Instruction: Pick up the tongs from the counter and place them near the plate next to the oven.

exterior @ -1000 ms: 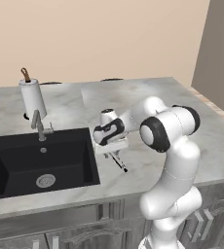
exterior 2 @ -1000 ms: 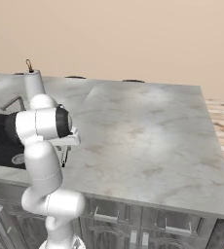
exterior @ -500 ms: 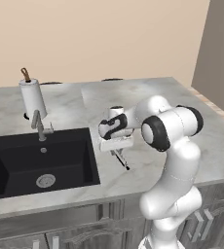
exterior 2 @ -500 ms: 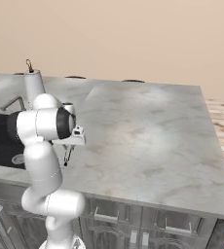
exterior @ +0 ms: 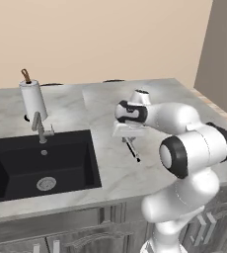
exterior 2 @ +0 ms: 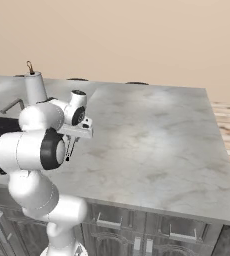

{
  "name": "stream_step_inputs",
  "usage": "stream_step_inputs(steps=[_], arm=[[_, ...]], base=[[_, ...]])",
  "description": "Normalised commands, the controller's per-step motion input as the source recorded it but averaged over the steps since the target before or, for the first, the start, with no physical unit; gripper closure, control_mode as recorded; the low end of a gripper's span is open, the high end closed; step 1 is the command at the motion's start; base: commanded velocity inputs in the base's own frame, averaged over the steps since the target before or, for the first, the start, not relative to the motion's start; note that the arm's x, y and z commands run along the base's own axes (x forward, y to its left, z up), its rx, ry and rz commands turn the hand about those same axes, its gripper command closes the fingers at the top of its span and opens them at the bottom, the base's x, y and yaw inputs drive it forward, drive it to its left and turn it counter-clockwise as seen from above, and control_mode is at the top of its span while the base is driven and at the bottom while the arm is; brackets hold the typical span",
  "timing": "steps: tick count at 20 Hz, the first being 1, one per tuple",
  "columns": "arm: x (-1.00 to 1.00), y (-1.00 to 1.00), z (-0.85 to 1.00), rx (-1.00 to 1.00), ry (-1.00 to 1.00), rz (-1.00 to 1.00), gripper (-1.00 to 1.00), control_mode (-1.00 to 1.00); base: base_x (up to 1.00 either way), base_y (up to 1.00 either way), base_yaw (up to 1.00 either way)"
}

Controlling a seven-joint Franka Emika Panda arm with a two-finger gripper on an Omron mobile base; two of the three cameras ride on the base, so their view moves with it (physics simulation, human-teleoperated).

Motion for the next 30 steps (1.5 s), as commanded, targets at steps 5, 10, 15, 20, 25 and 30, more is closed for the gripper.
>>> stream_step_inputs(steps=[5,10,15,20,25,30], arm=[[-0.36,-0.13,1.00,0.02,-0.02,0.00,1.00,-1.00],[-0.36,-0.05,0.98,-0.02,0.00,0.00,1.00,-1.00],[-0.21,-0.16,0.54,-0.03,0.00,0.00,1.00,-1.00],[0.00,0.00,0.00,0.00,0.00,0.00,1.00,1.00],[0.00,0.00,0.00,0.00,0.00,0.00,1.00,1.00],[0.00,0.00,0.00,0.00,0.00,0.00,1.00,1.00]], base=[[0.00,0.00,0.00],[0.00,0.00,0.00],[0.00,0.00,0.00],[-0.65,-0.18,-0.01],[-1.00,-0.23,-0.08],[-0.39,-0.29,-0.49]])
